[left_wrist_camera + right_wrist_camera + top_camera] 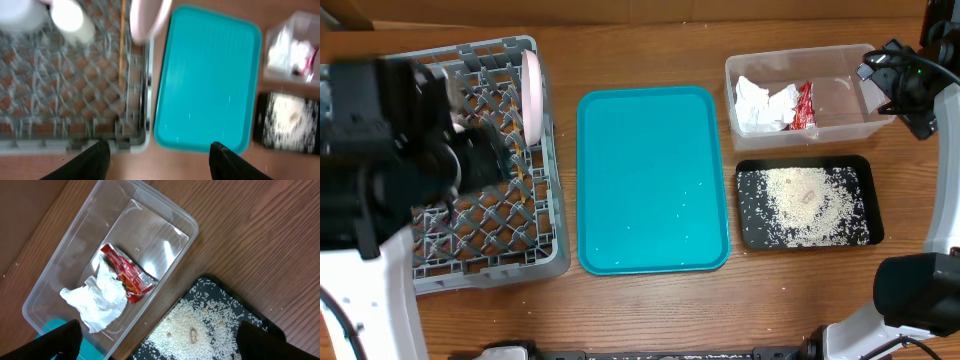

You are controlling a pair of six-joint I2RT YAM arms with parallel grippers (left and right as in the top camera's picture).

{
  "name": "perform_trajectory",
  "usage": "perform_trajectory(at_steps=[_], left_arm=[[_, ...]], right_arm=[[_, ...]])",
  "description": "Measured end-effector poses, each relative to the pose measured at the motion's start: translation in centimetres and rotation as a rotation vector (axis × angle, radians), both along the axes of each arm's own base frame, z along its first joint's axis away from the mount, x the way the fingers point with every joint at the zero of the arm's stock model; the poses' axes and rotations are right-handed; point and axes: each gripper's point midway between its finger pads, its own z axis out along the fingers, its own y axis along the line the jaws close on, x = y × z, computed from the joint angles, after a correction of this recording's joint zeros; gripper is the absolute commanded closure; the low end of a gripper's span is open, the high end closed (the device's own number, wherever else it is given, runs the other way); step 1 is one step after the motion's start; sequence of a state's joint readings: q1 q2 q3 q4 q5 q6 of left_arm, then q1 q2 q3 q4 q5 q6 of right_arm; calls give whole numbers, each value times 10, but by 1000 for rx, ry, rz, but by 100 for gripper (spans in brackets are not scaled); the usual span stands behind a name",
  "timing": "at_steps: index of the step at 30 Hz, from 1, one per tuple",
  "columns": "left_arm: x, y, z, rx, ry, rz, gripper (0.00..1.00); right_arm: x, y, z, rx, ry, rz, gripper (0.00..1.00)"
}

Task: Sort waste into correct bins and load items into the dishwasher

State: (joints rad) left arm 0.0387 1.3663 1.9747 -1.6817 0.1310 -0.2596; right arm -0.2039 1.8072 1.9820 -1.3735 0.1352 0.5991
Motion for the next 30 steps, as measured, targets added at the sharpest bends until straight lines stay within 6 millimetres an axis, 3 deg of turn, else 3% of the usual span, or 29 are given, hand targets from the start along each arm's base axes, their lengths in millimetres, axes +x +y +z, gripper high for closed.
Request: perform_trajectory(at_steps=[5, 7, 10, 15, 27, 30], left_arm=[[-41, -8, -25, -24, -6, -1, 28], [-58, -9, -29, -39, -41, 20, 0], [-86, -9, -38, -73, -75, 74, 0], [-113, -10, -57, -102, -40, 126, 0], [-122, -10, -68, -111, 24, 153, 0], [-108, -7, -65, -96, -30, 143, 0]], right_arm=[[0, 0, 0, 0, 0, 1, 0], [0, 0, 0, 0, 0, 0, 0], [0, 0, 0, 0, 0, 0, 0], [0, 0, 0, 0, 0, 1, 0], [0, 0, 0, 0, 0, 0, 0], [0, 0, 0, 0, 0, 0, 0]])
